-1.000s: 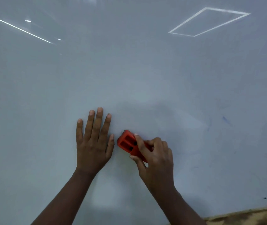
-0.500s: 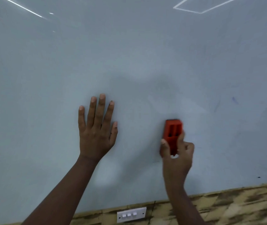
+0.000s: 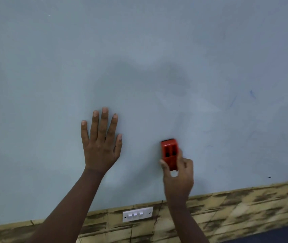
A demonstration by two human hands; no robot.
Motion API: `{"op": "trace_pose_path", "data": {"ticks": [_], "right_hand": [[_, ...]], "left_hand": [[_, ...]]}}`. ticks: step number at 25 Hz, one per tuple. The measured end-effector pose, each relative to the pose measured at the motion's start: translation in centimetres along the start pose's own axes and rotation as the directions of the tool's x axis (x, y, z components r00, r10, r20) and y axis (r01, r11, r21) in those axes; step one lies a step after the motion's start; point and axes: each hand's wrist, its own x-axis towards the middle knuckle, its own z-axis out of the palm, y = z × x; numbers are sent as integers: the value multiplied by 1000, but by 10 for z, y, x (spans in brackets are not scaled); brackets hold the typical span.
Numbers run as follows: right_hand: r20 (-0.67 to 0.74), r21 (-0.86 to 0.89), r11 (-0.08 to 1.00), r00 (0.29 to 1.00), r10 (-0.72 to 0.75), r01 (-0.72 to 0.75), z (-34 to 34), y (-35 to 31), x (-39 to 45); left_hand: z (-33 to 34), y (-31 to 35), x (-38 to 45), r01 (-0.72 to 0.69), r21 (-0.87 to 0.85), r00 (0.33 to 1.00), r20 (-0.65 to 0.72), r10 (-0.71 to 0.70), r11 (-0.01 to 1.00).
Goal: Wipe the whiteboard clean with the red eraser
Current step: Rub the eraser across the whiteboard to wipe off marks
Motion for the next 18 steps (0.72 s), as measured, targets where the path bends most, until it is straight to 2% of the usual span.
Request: {"op": "trace_pose_path", "data": {"ticks": [2,4,6,8,10,12,13,15,17,18], "right_hand": [[-54,149,949,956,287,-277,-10,20,8],[-50,243,860,880,473,-449,-15,36,12],[-33,274,828,855,517,-490,-15,41,12],[-33,295,838,871,489,-459,-9,33,6],[1,251,907,937,350,-339,7,23,-17],[114,81,993,991,72,-81,25,21,-54],[187,-34,994,977,-100,108,34,26,-74],[340,-176,887,872,-352,426,44,42,-105],[431,-198,820,799,-420,538,44,55,-114],[422,-208,823,808,-412,529,43,59,-110]], "left_hand": [[5,2,-27,-1,7,1000,22,1,1000],[9,3,-48,-6,29,999,42,4,1000],[11,4,-59,-1,37,999,42,0,999],[13,6,-63,9,43,999,35,-11,999],[16,8,-67,9,47,1000,24,-10,999],[18,8,-71,5,58,1000,12,-6,998],[19,8,-72,5,63,1000,7,-5,998],[20,6,-74,-1,68,1000,1,1,998],[20,5,-76,-15,81,1000,1,15,997],[20,4,-77,-21,84,1000,2,21,996]]}}
